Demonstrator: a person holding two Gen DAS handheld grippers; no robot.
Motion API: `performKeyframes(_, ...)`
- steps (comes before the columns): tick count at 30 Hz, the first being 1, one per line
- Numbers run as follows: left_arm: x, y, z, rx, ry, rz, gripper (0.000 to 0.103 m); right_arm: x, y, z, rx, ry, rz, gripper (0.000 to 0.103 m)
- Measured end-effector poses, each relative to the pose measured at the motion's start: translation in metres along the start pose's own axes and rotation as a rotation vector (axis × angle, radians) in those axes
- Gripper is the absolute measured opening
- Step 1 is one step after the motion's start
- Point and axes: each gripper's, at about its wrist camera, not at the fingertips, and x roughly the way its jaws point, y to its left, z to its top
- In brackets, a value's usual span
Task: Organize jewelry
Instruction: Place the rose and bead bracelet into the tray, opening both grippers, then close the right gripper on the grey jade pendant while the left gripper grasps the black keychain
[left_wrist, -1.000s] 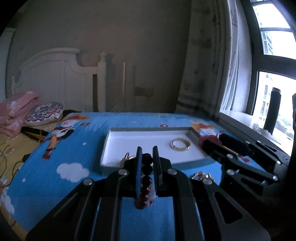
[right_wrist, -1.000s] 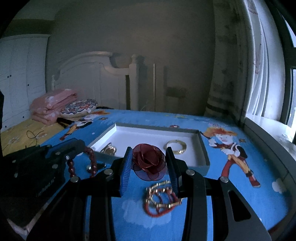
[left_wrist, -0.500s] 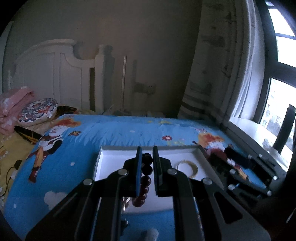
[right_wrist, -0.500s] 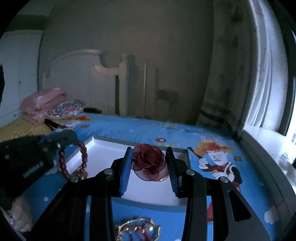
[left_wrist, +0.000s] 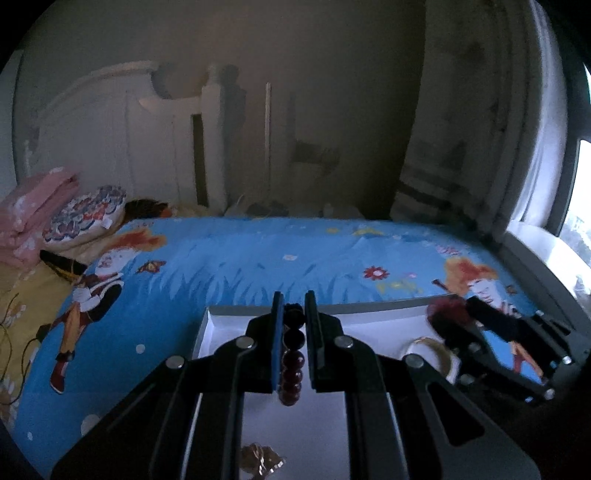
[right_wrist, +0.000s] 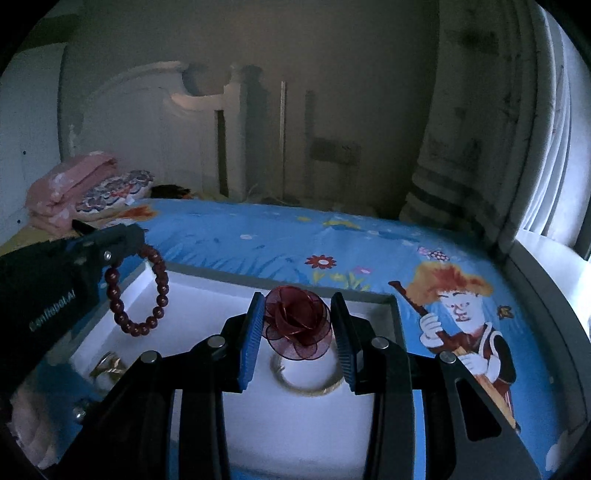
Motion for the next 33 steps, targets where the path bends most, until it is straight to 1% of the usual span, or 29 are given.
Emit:
performKeyframes(3,0.013,0.002,-0.004,0.005,0.025,0.014,0.012,0.014,-0.004,0.004,0.019,0.034,0.004,0.038)
performKeyframes(4,0.014,0.002,-0.004,0.007,0.027,0.019,0.02,0.018,-0.005,0.003,0.02,0.041,0.002,0.04)
performKeyframes(5,0.015,0.003,-0.004,0.005,0.03,0.019,0.031,0.021,-0.005,0.002,0.018,0.043,-0.001,0.047)
performKeyframes(6,0.012,0.005,-0.004,-0.002,0.025,0.015,0.035,0.022,-0.006,0.002,0.018,0.045,0.002,0.052)
performKeyframes(7,0.007,0.007,-0.003,-0.007,0.012,0.018,0.044,0.022,-0.006,0.001,0.019,0.045,0.007,0.061)
performKeyframes(8,0.003,0.009,-0.003,-0.01,0.002,0.021,0.053,0.019,-0.007,0.001,0.019,0.035,0.013,0.061)
performKeyframes(9,-0.005,0.014,-0.003,-0.02,-0.02,0.028,0.057,0.014,-0.008,0.0,0.015,0.025,0.01,0.061)
performKeyframes(10,-0.014,0.019,-0.003,-0.031,-0.043,0.04,0.064,0.011,-0.009,-0.001,0.011,0.019,0.009,0.061)
performKeyframes(11,-0.024,0.025,-0.003,-0.04,-0.065,0.052,0.07,0.003,-0.01,-0.002,0.006,0.005,0.009,0.061)
performKeyframes(12,-0.032,0.03,-0.003,-0.048,-0.083,0.059,0.072,-0.006,-0.011,-0.003,0.005,-0.012,0.008,0.061)
performKeyframes(14,-0.053,0.042,-0.007,-0.061,-0.124,0.065,0.083,-0.023,-0.013,-0.006,0.005,-0.046,0.001,0.062)
performKeyframes(15,-0.063,0.047,-0.009,-0.063,-0.132,0.066,0.085,-0.033,-0.015,-0.009,0.006,-0.06,0.001,0.064)
performKeyframes(16,-0.073,0.053,-0.014,-0.067,-0.138,0.067,0.087,-0.043,-0.016,-0.013,0.005,-0.069,0.011,0.068)
performKeyframes(17,-0.081,0.057,-0.017,-0.068,-0.142,0.068,0.088,-0.05,-0.015,-0.016,0.001,-0.073,0.019,0.07)
performKeyframes(21,-0.107,0.066,-0.037,-0.045,-0.145,0.084,0.092,-0.081,-0.011,-0.036,-0.03,-0.103,0.011,0.072)
performKeyframes(24,-0.121,0.071,-0.058,-0.047,-0.138,0.095,0.094,-0.096,-0.013,-0.051,-0.002,-0.102,0.009,0.073)
performKeyframes(27,-0.126,0.074,-0.078,-0.044,-0.11,0.096,0.094,-0.107,-0.013,-0.067,0.029,-0.081,0.02,0.073)
performKeyframes(33,-0.125,0.078,-0.114,-0.035,-0.051,0.108,0.094,-0.125,0.005,-0.094,0.076,-0.084,0.047,0.074)
